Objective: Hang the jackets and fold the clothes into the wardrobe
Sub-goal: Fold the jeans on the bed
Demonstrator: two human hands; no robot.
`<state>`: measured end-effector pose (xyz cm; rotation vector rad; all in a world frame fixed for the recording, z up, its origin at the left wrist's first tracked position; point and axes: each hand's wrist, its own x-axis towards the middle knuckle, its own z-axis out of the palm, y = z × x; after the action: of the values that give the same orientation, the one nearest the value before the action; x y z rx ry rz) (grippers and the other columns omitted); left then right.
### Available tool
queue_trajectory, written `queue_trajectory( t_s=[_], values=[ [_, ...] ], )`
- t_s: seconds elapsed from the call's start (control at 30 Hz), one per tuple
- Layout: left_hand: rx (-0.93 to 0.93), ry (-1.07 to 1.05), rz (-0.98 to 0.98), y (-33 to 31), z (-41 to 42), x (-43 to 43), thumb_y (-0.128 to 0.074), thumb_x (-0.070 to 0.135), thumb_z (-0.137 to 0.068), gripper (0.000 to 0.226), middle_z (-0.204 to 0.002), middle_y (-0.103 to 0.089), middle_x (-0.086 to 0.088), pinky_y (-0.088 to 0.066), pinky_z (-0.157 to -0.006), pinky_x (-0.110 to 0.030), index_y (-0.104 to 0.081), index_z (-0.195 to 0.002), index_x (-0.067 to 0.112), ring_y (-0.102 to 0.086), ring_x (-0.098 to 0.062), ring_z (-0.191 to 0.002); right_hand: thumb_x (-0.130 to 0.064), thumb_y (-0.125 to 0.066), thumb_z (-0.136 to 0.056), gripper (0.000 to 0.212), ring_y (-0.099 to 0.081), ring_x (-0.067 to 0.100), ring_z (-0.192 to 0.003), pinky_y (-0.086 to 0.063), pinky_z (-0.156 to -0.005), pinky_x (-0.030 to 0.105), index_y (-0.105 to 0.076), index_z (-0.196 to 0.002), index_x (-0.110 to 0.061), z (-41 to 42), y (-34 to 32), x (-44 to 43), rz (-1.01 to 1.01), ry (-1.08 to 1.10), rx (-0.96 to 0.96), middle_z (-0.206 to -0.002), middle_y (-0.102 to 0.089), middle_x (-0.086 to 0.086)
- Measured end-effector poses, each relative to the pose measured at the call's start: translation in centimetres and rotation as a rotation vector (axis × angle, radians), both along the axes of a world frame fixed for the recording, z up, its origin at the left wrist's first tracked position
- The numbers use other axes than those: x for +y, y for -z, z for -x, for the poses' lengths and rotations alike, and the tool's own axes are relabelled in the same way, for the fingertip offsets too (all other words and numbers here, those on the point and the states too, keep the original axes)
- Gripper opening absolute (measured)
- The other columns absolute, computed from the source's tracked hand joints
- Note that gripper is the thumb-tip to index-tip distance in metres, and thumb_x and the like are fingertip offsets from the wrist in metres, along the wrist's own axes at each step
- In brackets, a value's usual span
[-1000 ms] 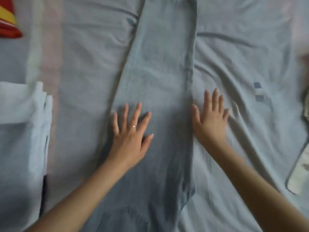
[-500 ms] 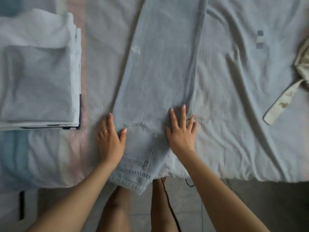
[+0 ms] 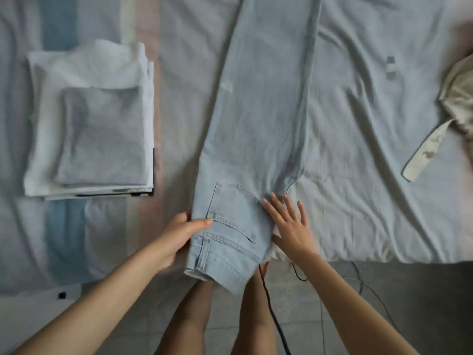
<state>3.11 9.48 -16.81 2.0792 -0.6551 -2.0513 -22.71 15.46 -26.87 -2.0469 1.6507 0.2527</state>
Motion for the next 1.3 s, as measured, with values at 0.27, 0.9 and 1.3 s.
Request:
queue_trajectory(
  t_s=[0.27,0.9,1.3],
  values=[
    [0.489,-0.288,0.113,-8.0,4.9,-16.8,-0.043,0.023,-0.077,0.035,-0.072,-0.071,-0.013,-0.054,-0.048,-0.021,-0.070,-0.072,0.002,-0.069,-0.020,-0.059,-0.009,-0.065,-0.086,0.028,-0.055,-0.015,-0.059,-0.040,-0.057,0.006,-0.057,-0.070,-0.030,2.4,-8.7,-11.8,0.176,0.814,-0.782,-0.055,-0.061,-0.024],
    [-0.222,0.216,0.757,9.4,4.1,-20.7,-0.073,0.006,-0.078,0.023,-0.076,-0.055,0.004,-0.037,-0.055,-0.009,-0.053,-0.091,0.008,-0.047,-0.002,-0.065,-0.020,-0.063,-0.090,0.035,-0.036,0.012,-0.058,-0.027,-0.054,0.031,-0.035,-0.069,-0.016,3.7,0.0,-18.8,0.103,0.957,-0.588,-0.064,-0.038,-0.002],
    [-0.226,0.385,0.830,10.1,0.4,-16.1,-0.061,0.049,-0.052,0.062,-0.109,-0.058,-0.005,-0.041,-0.090,-0.020,-0.066,-0.092,0.001,-0.055,-0.006,-0.099,-0.016,-0.064,-0.088,0.040,-0.030,0.007,-0.056,-0.025,-0.055,0.028,-0.031,-0.067,-0.018,2.9,0.5,-12.6,0.079,0.929,-0.623,-0.062,-0.031,-0.004]
  ],
)
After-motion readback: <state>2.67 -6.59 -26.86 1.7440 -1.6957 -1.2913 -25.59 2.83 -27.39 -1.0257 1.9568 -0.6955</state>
